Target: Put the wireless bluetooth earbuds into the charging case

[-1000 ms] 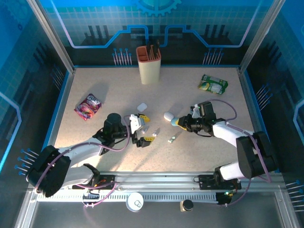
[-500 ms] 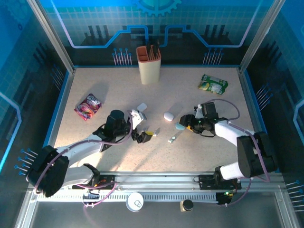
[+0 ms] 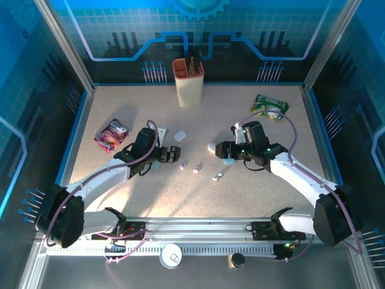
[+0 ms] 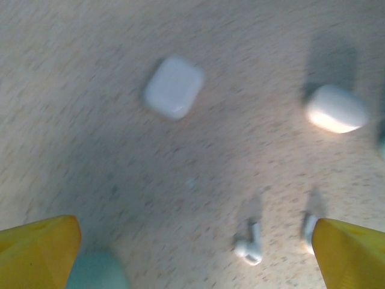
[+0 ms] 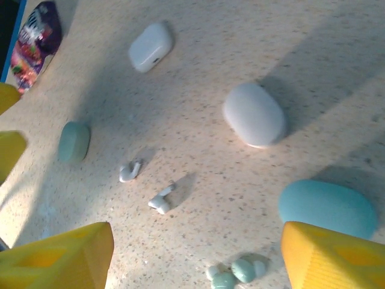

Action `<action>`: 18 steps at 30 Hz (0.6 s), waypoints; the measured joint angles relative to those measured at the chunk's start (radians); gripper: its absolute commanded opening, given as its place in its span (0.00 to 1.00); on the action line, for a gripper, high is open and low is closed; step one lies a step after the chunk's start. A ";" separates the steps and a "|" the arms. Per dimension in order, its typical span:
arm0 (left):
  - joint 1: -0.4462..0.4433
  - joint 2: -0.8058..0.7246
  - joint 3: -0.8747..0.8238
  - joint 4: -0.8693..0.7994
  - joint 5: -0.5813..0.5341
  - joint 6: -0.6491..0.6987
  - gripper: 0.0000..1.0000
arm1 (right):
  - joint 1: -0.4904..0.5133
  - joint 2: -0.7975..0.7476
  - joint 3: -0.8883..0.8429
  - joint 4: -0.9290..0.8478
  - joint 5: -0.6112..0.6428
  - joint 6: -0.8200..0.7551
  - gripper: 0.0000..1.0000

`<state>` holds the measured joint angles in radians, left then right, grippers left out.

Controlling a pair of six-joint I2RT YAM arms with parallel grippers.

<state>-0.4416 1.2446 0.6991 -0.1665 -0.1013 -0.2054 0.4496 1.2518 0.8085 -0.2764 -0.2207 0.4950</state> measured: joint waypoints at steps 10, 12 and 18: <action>0.066 0.069 0.000 -0.197 -0.061 -0.185 0.82 | 0.045 0.062 0.015 0.008 0.004 -0.030 0.75; 0.066 0.125 0.003 -0.216 -0.059 -0.196 0.79 | 0.047 0.061 0.017 0.009 0.005 -0.034 0.75; 0.066 0.235 0.028 -0.240 -0.040 -0.208 0.60 | 0.047 0.061 0.017 0.010 0.012 -0.042 0.75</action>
<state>-0.3756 1.4799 0.7269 -0.4065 -0.1413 -0.4137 0.4965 1.3132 0.8253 -0.2668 -0.2085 0.4530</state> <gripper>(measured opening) 0.650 0.745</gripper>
